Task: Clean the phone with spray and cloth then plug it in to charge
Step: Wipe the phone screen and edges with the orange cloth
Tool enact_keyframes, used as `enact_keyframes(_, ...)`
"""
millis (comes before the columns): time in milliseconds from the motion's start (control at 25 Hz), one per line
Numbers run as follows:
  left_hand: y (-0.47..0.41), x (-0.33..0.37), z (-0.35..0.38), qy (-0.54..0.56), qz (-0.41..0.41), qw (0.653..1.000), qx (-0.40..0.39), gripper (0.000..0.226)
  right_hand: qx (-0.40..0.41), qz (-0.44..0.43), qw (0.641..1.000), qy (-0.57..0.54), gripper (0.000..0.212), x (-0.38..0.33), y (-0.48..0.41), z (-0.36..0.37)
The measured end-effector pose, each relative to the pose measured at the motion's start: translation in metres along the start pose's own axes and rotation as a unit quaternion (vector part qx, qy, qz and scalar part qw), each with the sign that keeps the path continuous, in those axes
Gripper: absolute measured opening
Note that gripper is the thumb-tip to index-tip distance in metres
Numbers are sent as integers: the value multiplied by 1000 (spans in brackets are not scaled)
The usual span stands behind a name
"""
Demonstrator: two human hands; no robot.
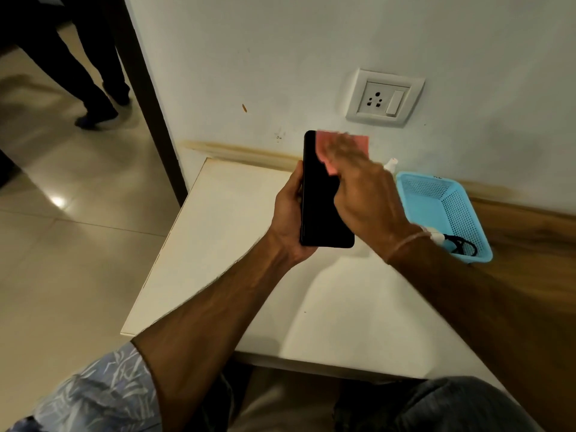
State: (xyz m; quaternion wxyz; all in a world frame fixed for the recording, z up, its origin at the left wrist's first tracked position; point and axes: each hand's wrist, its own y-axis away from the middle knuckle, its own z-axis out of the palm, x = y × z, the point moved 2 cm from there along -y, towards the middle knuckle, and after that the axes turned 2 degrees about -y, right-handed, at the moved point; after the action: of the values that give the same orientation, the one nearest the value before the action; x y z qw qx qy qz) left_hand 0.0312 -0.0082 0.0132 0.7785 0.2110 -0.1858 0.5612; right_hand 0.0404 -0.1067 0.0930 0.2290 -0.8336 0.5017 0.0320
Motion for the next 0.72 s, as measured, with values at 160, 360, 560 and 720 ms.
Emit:
enact_keyframes(160, 2, -5, 3, -12, 8, 999, 29, 53, 18, 31, 999, 3, 52, -14, -13, 9)
enact_keyframes(360, 1, -4, 3, -17, 14, 1000, 21, 51, 0, -26, 1000, 3, 57, 3, -1, 0)
enact_keyframes(560, 1, -9, 3, -12, 21, 999, 32, 54, 8, -2, 1000, -4, 55, -15, 2, 13)
enact_keyframes(720, 2, -7, 4, -20, 22, 999, 24, 54, 71, 82, 994, -15, 55, -2, -6, 2)
